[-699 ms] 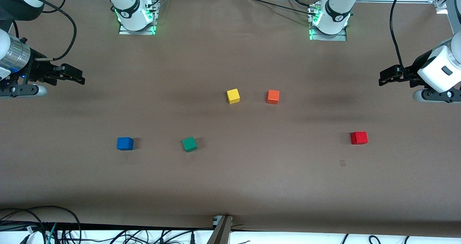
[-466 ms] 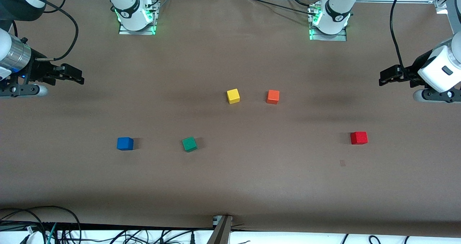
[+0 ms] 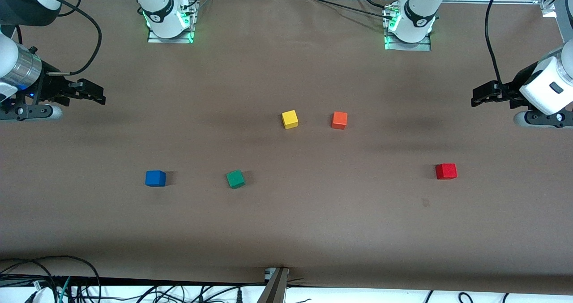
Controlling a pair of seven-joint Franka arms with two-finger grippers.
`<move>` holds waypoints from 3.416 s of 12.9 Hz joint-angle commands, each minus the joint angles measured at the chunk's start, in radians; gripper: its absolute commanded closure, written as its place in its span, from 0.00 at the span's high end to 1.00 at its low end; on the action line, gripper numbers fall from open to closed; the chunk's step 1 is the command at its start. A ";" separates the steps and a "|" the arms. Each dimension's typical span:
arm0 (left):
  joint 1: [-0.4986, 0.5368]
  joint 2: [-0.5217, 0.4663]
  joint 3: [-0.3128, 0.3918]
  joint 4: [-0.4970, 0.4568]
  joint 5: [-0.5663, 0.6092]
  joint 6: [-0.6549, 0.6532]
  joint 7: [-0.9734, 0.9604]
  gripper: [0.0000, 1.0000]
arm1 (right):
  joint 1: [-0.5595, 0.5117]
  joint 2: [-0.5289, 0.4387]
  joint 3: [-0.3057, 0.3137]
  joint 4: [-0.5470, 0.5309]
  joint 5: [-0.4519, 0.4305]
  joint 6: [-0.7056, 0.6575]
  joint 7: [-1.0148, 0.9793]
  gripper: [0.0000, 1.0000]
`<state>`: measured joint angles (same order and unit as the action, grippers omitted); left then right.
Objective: Pass red block to right arm, stack on blue
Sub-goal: 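Move the left gripper down toward the red cube, then close the left gripper on the red cube and lift it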
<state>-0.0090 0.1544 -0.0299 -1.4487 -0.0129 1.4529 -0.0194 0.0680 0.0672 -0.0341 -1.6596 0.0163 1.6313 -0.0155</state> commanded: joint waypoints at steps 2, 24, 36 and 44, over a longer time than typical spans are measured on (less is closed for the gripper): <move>0.000 0.022 0.001 0.030 -0.002 -0.008 0.009 1.00 | 0.000 -0.023 0.002 -0.009 -0.012 -0.013 -0.011 1.00; 0.081 0.295 -0.001 -0.381 0.060 0.739 0.118 1.00 | 0.001 -0.021 0.005 -0.014 -0.004 -0.011 -0.006 1.00; 0.142 0.429 0.002 -0.387 0.059 1.035 0.256 1.00 | 0.001 -0.020 0.008 -0.015 -0.004 -0.011 -0.004 1.00; 0.139 0.453 -0.001 -0.386 0.042 1.025 0.226 0.65 | 0.001 -0.020 0.008 -0.015 -0.004 -0.011 -0.004 1.00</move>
<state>0.1303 0.6068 -0.0275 -1.8427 0.0278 2.4810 0.2159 0.0693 0.0669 -0.0295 -1.6600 0.0164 1.6264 -0.0154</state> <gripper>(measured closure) 0.053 0.000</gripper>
